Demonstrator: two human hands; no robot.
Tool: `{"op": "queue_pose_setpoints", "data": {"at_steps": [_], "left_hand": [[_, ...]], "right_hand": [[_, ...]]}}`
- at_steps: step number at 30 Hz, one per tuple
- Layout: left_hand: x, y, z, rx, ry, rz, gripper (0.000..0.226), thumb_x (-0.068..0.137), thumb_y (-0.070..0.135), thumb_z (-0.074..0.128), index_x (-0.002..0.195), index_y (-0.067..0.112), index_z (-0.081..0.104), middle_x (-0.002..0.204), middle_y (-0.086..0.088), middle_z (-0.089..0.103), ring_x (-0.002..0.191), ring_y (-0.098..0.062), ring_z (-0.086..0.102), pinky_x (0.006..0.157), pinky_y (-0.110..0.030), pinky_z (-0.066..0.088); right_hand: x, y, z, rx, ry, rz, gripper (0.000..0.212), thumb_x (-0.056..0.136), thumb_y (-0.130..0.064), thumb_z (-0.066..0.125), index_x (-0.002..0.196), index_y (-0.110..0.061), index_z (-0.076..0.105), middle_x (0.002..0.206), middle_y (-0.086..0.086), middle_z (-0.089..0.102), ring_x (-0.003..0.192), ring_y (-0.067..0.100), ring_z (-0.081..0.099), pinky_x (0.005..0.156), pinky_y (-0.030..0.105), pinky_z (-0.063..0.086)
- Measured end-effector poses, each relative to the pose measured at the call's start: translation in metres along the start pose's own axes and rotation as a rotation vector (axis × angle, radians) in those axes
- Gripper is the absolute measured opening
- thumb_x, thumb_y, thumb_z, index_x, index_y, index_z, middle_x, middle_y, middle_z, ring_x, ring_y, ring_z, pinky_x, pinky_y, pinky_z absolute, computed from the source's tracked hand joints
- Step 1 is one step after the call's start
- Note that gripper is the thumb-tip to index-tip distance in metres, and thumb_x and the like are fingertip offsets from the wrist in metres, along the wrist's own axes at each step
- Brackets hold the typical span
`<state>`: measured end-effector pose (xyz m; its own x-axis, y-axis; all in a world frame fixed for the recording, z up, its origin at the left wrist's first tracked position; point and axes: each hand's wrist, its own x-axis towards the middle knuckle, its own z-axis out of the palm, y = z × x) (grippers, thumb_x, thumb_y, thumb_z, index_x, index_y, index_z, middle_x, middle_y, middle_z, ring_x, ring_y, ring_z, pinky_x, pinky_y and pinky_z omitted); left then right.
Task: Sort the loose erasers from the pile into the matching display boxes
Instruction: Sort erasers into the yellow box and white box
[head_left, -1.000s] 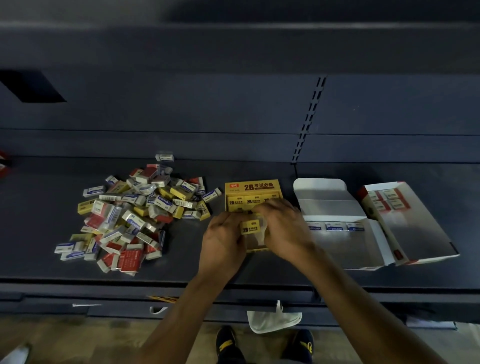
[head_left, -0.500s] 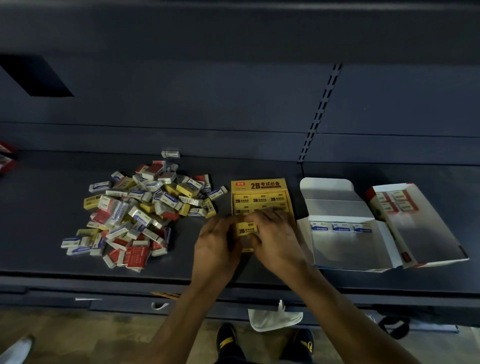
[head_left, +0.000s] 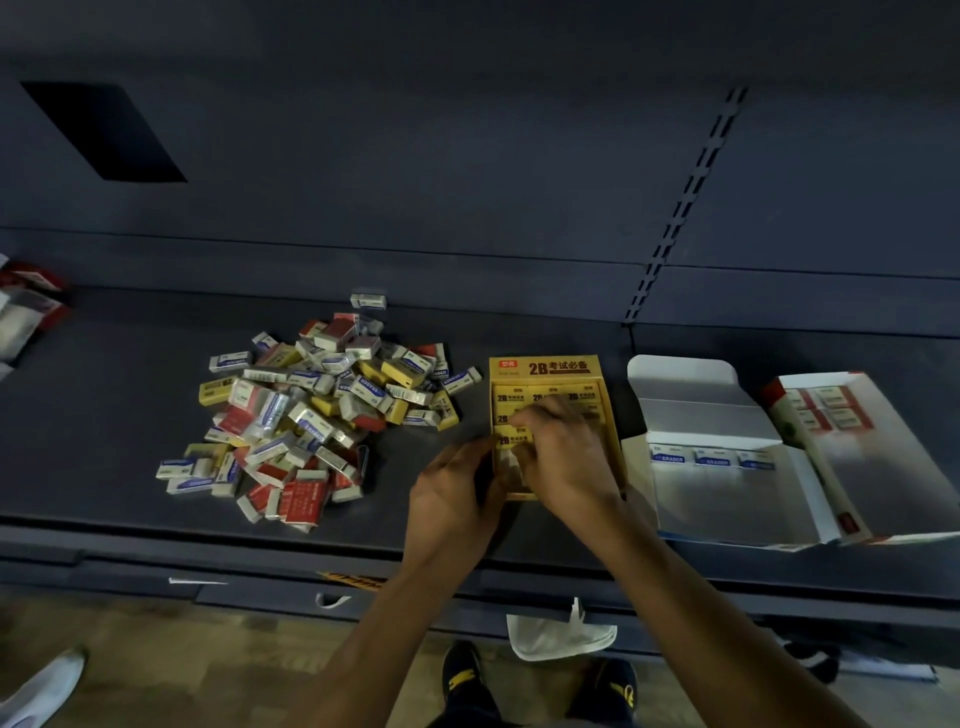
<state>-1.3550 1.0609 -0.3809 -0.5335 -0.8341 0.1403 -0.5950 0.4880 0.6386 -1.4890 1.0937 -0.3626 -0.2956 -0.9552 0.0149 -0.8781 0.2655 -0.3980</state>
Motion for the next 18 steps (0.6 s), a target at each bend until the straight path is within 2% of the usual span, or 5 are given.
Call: {"op": "queue_pose_setpoints", "data": {"at_steps": [7,12,18], "left_hand": [[-0.0008,-0.0007,-0.0014,0.002,-0.009,0.018,0.033,0.086,0.018,0.063,0.119,0.019,0.062,0.111,-0.003,0.065,0.093,-0.02,0.063,0.072,-0.026,0.046],[-0.0008,0.0,-0.0023,0.003,-0.013,0.035,0.034,0.084,0.015,0.064,0.118,0.017,0.063,0.109,-0.005,0.066,0.093,-0.022,0.063,0.073,-0.024,0.043],[0.0013,-0.0026,-0.0052,0.005,-0.032,0.073,0.031,0.084,0.016,0.064,0.115,0.017,0.064,0.108,-0.004,0.067,0.095,-0.021,0.063,0.073,-0.021,0.04]], "right_hand": [[-0.0014,-0.0009,0.0041,0.008,0.01,-0.004,0.029,0.086,-0.007,0.059,0.114,-0.012,0.063,0.118,0.004,0.05,0.11,0.019,0.05,0.088,0.023,0.04],[-0.004,-0.0011,0.0067,0.0,0.061,-0.004,0.021,0.085,-0.005,0.062,0.103,-0.01,0.069,0.11,0.006,0.056,0.099,0.02,0.058,0.08,0.02,0.04],[-0.0023,-0.0059,0.0039,-0.023,0.026,0.017,0.028,0.091,-0.013,0.054,0.118,-0.016,0.061,0.124,0.002,0.049,0.11,0.016,0.052,0.084,0.018,0.037]]}}
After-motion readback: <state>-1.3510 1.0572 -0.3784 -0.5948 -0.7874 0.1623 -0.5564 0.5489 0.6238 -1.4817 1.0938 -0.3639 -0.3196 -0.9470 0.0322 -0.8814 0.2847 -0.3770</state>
